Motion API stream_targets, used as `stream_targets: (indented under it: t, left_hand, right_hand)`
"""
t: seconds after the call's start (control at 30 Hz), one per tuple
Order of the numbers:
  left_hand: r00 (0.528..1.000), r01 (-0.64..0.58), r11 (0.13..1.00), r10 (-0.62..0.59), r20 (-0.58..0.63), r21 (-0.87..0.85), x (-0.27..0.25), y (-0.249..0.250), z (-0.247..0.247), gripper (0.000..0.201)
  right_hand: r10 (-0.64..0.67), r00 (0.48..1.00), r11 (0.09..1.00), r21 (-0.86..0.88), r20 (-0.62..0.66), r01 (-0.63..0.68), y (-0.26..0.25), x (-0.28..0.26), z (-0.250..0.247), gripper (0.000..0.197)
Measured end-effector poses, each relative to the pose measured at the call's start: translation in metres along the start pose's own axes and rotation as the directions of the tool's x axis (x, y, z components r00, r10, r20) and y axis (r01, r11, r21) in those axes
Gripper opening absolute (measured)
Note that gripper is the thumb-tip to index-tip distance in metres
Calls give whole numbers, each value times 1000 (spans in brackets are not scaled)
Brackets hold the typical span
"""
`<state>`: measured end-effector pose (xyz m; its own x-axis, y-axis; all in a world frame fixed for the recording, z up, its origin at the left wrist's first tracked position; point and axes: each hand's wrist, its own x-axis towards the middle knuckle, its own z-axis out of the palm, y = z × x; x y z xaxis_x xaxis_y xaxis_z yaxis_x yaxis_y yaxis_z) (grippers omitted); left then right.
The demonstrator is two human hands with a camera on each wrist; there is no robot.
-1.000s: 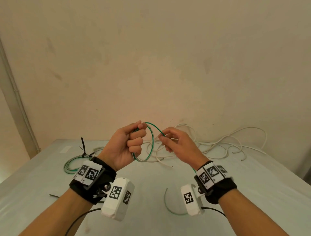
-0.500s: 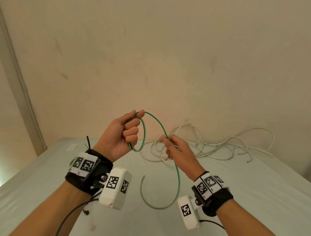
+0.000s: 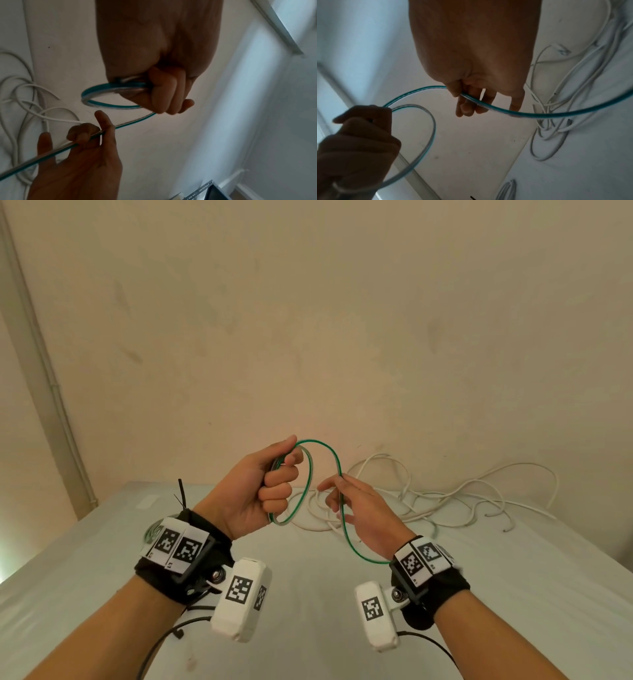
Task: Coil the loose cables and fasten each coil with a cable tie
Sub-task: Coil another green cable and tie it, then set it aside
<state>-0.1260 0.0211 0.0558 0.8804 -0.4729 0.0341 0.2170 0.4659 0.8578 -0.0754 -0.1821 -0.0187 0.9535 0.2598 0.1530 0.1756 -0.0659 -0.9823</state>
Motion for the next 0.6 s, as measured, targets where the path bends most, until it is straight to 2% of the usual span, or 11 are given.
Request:
stream_targets:
  t: [0.07, 0.13, 0.2, 0.33, 0.47, 0.53, 0.6]
  left_hand:
    - [1000, -9, 999, 10, -17, 50, 0, -2, 2, 37]
    - [999, -42, 996, 44, -20, 78, 0, -6, 3, 38]
    - [992, -119, 988, 122, -29, 94, 3, -11, 4, 39]
    - [955, -275, 954, 285, -79, 120, 14, -18, 7, 38]
    - [928, -347, 935, 354, -118, 77, 22, -22, 12, 35]
    - [910, -382, 919, 393, -135, 96, 24, -21, 13, 35]
    - [880, -427, 877, 459, -121, 220, 26, -21, 11, 34]
  right_hand:
    - [37, 999, 998, -57, 14, -37, -2, 1, 2, 37]
    - [12, 1000, 955, -296, 0, -11, -3, 1, 3, 36]
    - [-17, 1000, 914, -406, 22, 24, -5, 1, 5, 35]
    - [30, 994, 957, -292, 108, 3, -13, -8, 21, 30]
    - [122, 972, 985, -146, 199, -94, -22, -22, 34, 24]
    - [115, 965, 978, -197, 237, -68, -22, -26, 36, 22]
    - [82, 955, 949, -315, 284, 12, -23, -30, 36, 22]
